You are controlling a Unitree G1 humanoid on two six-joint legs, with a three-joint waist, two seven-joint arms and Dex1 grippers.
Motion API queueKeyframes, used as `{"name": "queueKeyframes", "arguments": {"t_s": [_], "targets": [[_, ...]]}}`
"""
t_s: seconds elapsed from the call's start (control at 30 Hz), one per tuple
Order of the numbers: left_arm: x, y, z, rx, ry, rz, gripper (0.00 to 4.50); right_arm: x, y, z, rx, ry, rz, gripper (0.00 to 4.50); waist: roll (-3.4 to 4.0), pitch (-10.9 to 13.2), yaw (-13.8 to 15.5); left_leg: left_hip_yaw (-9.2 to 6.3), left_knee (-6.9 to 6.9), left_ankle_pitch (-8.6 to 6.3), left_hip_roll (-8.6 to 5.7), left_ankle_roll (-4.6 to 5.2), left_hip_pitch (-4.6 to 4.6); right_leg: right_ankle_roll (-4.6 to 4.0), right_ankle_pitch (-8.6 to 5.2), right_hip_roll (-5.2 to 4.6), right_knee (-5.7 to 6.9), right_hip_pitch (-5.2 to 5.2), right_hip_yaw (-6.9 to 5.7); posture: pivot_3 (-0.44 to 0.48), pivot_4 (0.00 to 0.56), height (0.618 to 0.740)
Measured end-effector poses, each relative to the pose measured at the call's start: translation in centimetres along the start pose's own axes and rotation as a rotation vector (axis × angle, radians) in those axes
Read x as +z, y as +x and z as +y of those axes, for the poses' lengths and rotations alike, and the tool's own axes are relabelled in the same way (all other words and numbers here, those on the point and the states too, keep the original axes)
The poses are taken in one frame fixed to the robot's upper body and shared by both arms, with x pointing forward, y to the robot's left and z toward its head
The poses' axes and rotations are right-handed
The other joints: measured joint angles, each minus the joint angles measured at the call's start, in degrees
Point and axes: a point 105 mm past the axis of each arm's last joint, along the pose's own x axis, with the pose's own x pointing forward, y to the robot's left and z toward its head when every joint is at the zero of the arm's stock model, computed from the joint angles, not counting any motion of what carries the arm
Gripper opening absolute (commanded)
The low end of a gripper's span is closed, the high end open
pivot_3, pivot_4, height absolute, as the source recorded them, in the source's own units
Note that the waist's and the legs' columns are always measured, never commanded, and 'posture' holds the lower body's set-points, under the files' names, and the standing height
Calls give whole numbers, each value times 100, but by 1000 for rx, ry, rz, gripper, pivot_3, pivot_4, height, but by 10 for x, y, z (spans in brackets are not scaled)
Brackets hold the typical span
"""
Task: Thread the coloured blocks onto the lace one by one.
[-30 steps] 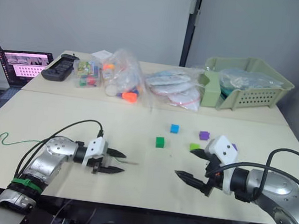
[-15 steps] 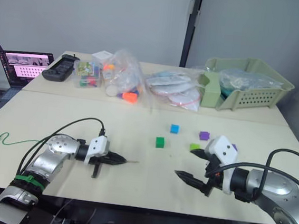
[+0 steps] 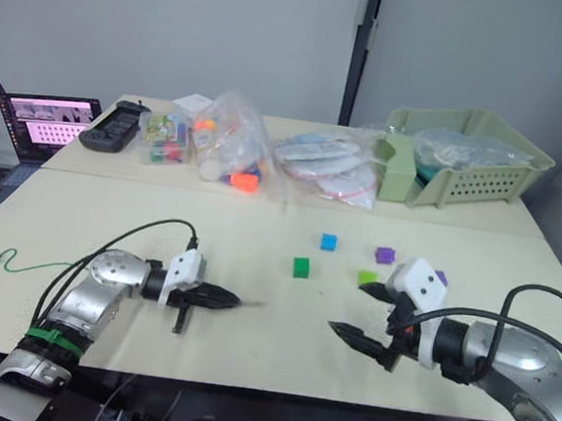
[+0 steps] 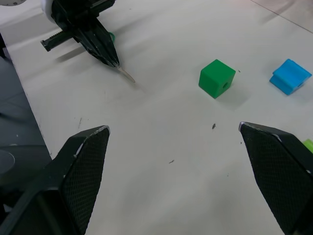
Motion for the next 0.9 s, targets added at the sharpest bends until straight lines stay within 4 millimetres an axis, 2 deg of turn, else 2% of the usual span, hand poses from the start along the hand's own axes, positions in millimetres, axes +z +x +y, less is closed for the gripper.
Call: {"name": "queueKeyframes", "arguments": {"t_s": [0.1, 0.23, 0.4, 0.57, 0.7, 0.8, 0.9], "targets": [[15, -1, 4, -17, 20, -14, 28, -4, -3, -1, -45, 39, -29, 4500, -2, 0, 8, -3, 0, 0, 1, 0, -1, 0, 0, 4, 0, 1, -2, 0, 150, 734], [35, -2, 4, -72, 37, -31, 28, -23, -8, -3, -155, 133, -59, 4500, -3, -2, 7, 0, -1, 0, 0, 0, 0, 0, 0, 3, -1, 0, 0, 0, 150, 734], [48, -1, -1, -150, 17, -40, 28, -34, -31, -31, -486, 136, -176, 4500, -3, -2, -6, 3, -1, 0, 1, 0, 3, 1, -1, 7, 0, 0, 1, 0, 150, 734], [50, -1, -4, -175, 15, -30, 28, -47, -48, -59, -759, 165, -261, 4500, -1, -3, -55, 4, -4, 0, 4, -1, 4, -2, -2, 11, 2, -2, 3, 0, 150, 734], [50, -1, -4, -175, 2, -25, 28, -59, -54, -80, -881, 163, -256, 4500, 0, -3, -89, 5, -5, 0, 3, -1, 5, -2, -2, 10, 2, -3, 3, 0, 150, 734], [52, -2, -5, -175, 7, -18, 28, -77, -57, -106, -991, 155, -188, 4500, 1, -3, -97, 8, -5, 1, 2, -2, 5, -3, -2, 9, 3, -3, 5, 0, 150, 734], [49, -5, -7, -160, -7, -2, 28, -88, -51, -119, -977, 189, -170, 4500, 4, -3, -102, 7, -9, 1, 3, -1, 5, -4, -2, 10, 3, -5, 6, 0, 150, 734]]}}
